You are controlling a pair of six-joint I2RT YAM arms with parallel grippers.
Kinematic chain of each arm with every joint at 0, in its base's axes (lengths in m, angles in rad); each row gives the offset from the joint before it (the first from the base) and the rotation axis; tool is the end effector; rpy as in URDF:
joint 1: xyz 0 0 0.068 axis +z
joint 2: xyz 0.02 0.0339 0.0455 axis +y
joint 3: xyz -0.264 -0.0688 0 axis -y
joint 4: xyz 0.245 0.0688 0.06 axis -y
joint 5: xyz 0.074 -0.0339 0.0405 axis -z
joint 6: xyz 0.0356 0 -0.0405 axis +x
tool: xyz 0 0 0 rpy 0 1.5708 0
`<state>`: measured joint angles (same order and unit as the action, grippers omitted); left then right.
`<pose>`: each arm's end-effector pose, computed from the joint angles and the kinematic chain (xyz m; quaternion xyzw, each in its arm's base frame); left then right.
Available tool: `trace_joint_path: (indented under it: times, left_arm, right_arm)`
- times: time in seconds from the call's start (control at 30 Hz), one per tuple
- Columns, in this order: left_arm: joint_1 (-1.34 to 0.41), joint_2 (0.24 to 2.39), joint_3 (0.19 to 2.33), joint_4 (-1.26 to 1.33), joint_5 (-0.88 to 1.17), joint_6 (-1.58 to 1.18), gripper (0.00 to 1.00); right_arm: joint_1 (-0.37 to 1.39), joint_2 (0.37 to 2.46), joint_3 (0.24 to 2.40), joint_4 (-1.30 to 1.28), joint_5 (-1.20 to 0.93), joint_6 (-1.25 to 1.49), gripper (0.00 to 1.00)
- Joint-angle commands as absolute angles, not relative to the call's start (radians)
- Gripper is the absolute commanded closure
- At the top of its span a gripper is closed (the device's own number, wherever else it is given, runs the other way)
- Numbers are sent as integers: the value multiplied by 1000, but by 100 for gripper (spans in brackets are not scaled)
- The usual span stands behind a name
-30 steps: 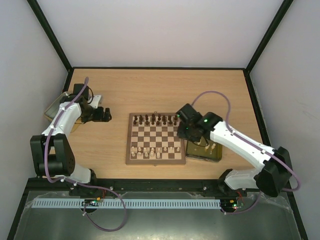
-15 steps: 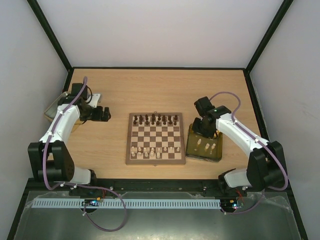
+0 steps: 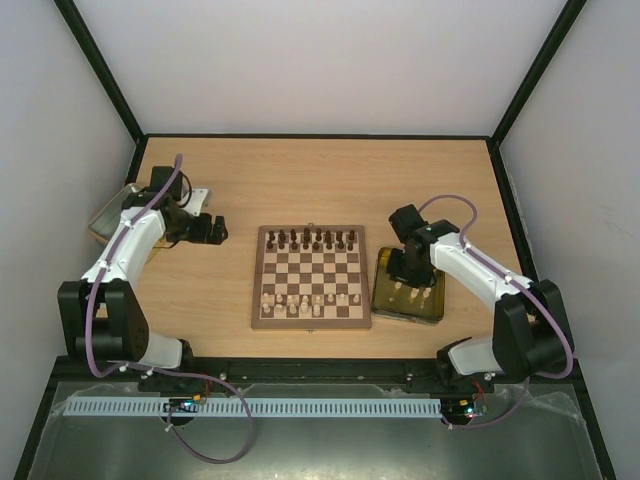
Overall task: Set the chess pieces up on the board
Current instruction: Pick up the chess piece from the storage box.
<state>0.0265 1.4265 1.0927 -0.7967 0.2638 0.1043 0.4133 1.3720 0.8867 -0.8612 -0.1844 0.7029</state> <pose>0.2795 -0.0019 0.2531 0.0663 0.9655 -0.1139 0.2244 0.2142 0.1011 0.2048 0.1326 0.9806 0.1366 0.0461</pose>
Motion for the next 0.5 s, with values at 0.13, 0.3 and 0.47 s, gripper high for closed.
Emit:
trace_joint_path:
  times: [0.13, 0.3, 0.47]
  left_arm:
    - [24, 1424, 1094, -804, 302, 100, 1]
    - [20, 1433, 1096, -802, 312, 101, 0]
    - [13, 1441, 1095, -799, 318, 100, 1]
  right_arm:
    - [405, 1399, 853, -824, -178, 693, 74]
    - [404, 1441, 858, -800, -162, 690, 74]
    - [396, 1479, 874, -783, -148, 690, 75]
